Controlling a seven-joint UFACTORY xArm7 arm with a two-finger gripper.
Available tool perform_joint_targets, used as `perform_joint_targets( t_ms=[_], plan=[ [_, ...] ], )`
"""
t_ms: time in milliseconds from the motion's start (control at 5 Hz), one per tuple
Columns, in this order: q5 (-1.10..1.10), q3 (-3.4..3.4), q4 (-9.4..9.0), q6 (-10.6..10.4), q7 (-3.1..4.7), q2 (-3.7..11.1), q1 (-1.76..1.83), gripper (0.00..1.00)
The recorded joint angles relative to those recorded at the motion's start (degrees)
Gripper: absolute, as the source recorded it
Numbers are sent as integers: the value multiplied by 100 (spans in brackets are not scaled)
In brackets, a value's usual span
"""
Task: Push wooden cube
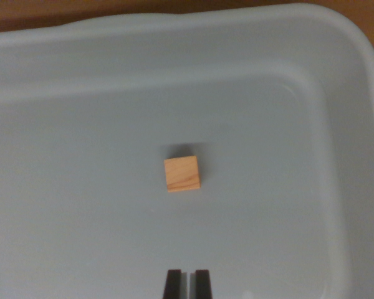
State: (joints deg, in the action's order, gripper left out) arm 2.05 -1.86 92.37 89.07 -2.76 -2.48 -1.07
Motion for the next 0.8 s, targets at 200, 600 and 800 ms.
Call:
perform_joint_targets(
  t_ms=[200, 600, 800],
  plan=[
    [-2, -3, -39, -50, 8, 15, 0, 0],
    [-7, -8, -103, -132, 21, 41, 1, 0],
    [-7, -8, -103, -132, 21, 41, 1, 0]
  ],
)
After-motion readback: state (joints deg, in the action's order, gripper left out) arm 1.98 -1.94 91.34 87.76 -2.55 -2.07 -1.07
